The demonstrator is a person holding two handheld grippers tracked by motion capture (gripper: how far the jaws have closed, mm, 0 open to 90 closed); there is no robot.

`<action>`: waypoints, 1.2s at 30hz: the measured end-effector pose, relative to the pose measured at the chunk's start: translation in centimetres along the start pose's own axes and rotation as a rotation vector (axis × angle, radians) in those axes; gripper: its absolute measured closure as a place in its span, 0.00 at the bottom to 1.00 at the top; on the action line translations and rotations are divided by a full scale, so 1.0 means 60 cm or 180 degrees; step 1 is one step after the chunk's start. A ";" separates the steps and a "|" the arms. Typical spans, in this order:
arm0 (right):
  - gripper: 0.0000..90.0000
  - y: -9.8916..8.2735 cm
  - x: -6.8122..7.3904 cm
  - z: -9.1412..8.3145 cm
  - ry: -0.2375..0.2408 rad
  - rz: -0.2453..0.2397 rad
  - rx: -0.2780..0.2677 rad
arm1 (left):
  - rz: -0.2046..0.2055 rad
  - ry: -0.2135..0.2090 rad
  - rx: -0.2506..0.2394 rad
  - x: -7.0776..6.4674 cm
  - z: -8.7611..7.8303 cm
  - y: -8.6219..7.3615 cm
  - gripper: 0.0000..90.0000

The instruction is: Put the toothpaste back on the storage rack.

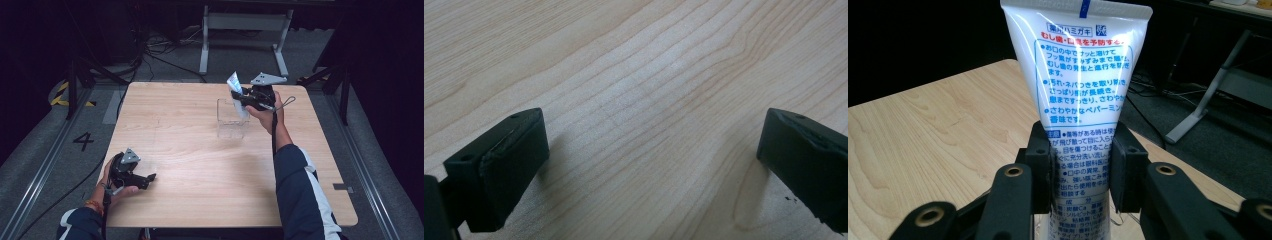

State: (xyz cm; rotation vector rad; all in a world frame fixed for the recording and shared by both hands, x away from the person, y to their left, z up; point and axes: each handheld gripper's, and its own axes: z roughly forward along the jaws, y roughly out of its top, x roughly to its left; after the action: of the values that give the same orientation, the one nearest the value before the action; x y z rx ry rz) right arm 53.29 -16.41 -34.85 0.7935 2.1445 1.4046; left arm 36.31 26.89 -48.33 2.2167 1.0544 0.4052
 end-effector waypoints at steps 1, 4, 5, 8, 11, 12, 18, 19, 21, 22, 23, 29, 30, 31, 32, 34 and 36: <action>0.76 -0.004 -0.003 0.004 -0.0017 0.0036 -0.0007 | 0.0001 -0.0001 0.0003 0.000 0.000 0.000 0.01; 0.76 -0.009 -0.006 0.011 -0.0029 0.0051 -0.0006 | 0.0009 -0.0001 0.0009 0.000 0.000 0.000 0.01; 0.76 -0.011 -0.007 0.013 -0.0047 0.0051 -0.0001 | 0.0010 0.0001 0.0007 0.000 0.000 0.000 0.01; 0.76 -0.019 -0.011 0.017 -0.0015 0.0135 -0.0036 | 0.0011 0.0002 0.0007 0.000 0.000 0.000 0.01; 0.76 -0.025 -0.013 0.022 -0.0031 0.0170 -0.0047 | 0.0011 0.0002 0.0003 0.000 -0.001 0.000 0.01; 0.76 -0.025 -0.013 0.022 -0.0031 0.0170 -0.0047 | 0.0011 0.0002 0.0003 0.000 -0.001 0.000 0.01; 0.75 -0.041 -0.009 0.028 -0.0065 0.0145 -0.0012 | 0.0011 0.0003 0.0004 0.000 -0.001 0.000 0.01; 0.75 -0.044 -0.009 0.029 -0.0056 0.0134 0.0000 | -0.0006 -0.0003 0.0012 -0.001 -0.001 -0.001 0.01; 0.75 -0.051 -0.009 0.032 -0.0052 0.0138 0.0031 | -0.0005 -0.0003 0.0011 -0.001 -0.001 -0.001 0.01; 0.75 -0.054 -0.009 0.033 -0.0045 0.0142 0.0043 | -0.0002 -0.0003 0.0012 0.000 -0.001 -0.001 0.01; 0.75 -0.056 -0.009 0.034 -0.0033 0.0137 0.0057 | -0.0004 -0.0004 0.0012 -0.001 -0.001 -0.001 0.01; 0.75 -0.066 -0.008 0.034 -0.0014 0.0153 0.0082 | -0.0004 -0.0003 0.0013 -0.001 -0.001 -0.001 0.01; 0.74 -0.068 -0.008 0.033 -0.0009 0.0147 0.0089 | -0.0004 -0.0003 0.0012 -0.001 -0.001 -0.001 0.01; 0.74 -0.069 -0.007 0.033 -0.0006 0.0142 0.0097 | -0.0004 -0.0004 0.0013 -0.001 -0.001 -0.001 0.01; 0.74 -0.071 -0.005 0.034 -0.0006 0.0148 0.0101 | -0.0005 -0.0004 0.0013 -0.001 -0.001 -0.001 0.01; 0.74 -0.073 -0.004 0.033 -0.0003 0.0136 0.0114 | -0.0003 -0.0004 0.0013 -0.001 -0.001 -0.001 0.01; 0.74 -0.076 -0.004 0.033 0.0004 0.0120 0.0146 | -0.0004 -0.0003 0.0012 -0.001 -0.001 -0.001 0.01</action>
State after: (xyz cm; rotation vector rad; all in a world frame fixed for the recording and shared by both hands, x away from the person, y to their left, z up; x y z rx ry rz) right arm 53.77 -16.66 -39.79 0.8547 2.1806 1.3791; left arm 36.23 26.91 -48.32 2.2191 1.0569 0.4021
